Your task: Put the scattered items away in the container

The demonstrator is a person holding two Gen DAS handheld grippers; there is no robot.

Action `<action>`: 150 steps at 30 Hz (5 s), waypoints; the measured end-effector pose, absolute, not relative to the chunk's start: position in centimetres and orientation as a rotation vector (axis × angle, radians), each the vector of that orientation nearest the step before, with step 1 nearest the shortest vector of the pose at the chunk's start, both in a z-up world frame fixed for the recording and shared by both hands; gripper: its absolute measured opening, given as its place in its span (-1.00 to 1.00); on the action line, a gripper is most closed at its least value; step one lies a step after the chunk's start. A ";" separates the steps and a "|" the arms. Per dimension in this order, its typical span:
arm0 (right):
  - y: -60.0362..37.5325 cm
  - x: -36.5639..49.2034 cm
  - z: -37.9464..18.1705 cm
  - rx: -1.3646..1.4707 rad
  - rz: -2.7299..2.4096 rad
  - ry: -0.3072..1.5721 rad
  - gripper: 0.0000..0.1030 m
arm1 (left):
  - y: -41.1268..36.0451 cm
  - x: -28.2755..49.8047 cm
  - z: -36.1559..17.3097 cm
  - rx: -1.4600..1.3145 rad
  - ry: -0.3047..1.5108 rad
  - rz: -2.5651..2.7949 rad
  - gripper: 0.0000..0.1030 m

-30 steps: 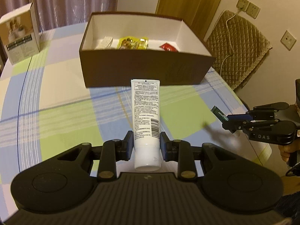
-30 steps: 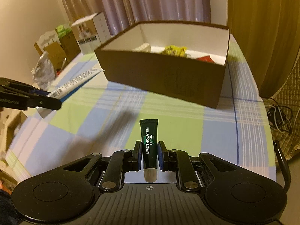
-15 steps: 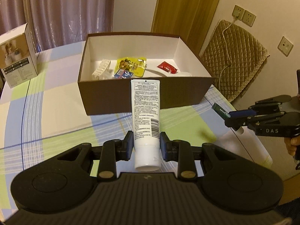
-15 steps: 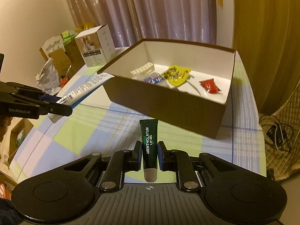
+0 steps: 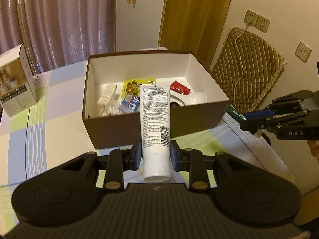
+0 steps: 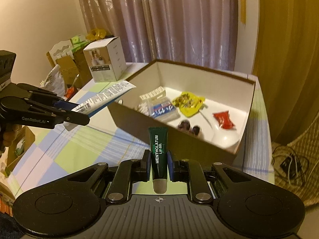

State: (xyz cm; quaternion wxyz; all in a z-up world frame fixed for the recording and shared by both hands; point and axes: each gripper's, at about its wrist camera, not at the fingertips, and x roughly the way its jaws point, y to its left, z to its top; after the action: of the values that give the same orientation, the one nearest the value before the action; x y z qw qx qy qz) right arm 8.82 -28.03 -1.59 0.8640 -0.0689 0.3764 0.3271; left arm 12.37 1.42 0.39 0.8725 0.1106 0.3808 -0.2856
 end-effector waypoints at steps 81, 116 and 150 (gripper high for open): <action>-25.0 32.2 -10.1 -0.556 0.695 0.820 1.00 | -6.8 35.9 -7.9 0.454 0.947 -0.497 0.28; -25.2 25.3 -5.6 -0.286 0.524 0.824 1.00 | -8.4 30.4 -3.3 0.535 0.815 -0.459 0.83; -26.3 14.2 -1.6 -0.026 0.448 0.786 1.00 | -4.9 20.1 1.6 0.439 0.737 -0.363 0.95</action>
State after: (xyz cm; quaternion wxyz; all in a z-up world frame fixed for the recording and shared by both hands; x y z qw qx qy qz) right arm 14.17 -26.29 -1.60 0.8994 -0.0125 0.3796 0.2163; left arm 20.08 -4.89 1.63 0.8935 0.2118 0.3553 -0.1750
